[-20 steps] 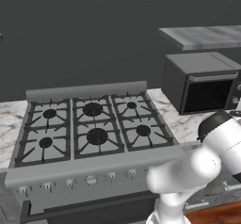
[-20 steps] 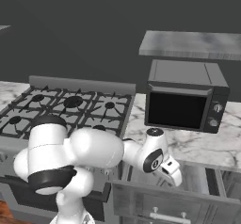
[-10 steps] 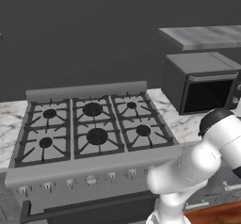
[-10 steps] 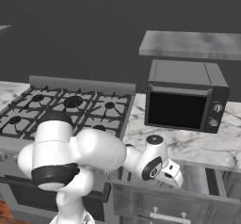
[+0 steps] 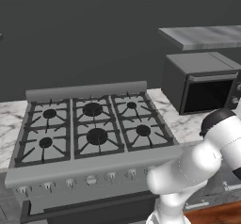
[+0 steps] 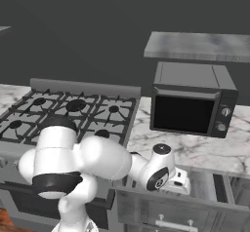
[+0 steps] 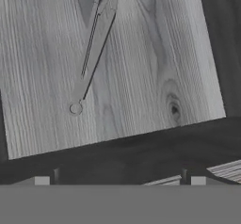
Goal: Take the tongs from the drawer on the right and place them on the dining counter next to the tray containing the hot dog.
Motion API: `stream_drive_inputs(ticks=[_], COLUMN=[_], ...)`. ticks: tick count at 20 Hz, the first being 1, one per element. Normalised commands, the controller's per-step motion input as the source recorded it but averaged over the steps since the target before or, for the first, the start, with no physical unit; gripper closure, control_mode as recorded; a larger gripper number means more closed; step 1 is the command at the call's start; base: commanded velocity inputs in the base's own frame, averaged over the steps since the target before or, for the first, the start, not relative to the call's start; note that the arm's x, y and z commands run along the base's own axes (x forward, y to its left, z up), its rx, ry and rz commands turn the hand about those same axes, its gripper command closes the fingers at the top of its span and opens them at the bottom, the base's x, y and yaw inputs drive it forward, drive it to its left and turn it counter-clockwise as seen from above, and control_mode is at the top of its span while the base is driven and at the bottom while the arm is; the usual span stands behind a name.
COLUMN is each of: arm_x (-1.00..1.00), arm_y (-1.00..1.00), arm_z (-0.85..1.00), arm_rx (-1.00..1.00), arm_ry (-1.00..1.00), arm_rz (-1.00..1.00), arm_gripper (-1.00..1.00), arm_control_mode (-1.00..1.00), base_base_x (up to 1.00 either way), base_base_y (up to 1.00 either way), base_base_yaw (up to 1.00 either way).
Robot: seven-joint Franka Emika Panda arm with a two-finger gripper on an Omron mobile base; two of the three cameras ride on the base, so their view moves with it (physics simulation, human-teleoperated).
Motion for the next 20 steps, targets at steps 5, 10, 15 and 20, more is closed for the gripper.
stream_drive_inputs(ticks=[5, 10, 15, 20], arm_x=[-0.31, -0.36, -0.56, -0.90], arm_y=[0.02, 0.06, 0.07, 0.04], arm_z=[0.00, 0.00, -0.07, -0.15], arm_rx=[0.00, 0.00, 0.00, 0.00], arm_ry=[0.10, 0.11, 0.12, 0.08], arm_rz=[0.14, 0.09, 0.07, 0.02], arm_gripper=[-1.00, -1.00, -1.00, -1.00], arm_control_mode=[-1.00, -1.00, -1.00, -1.00], base_base_x=[0.00, 0.00, 0.00, 0.00], base_base_y=[0.00, 0.00, 0.00, 0.00], base_base_yaw=[0.00, 0.00, 0.00, 0.00])
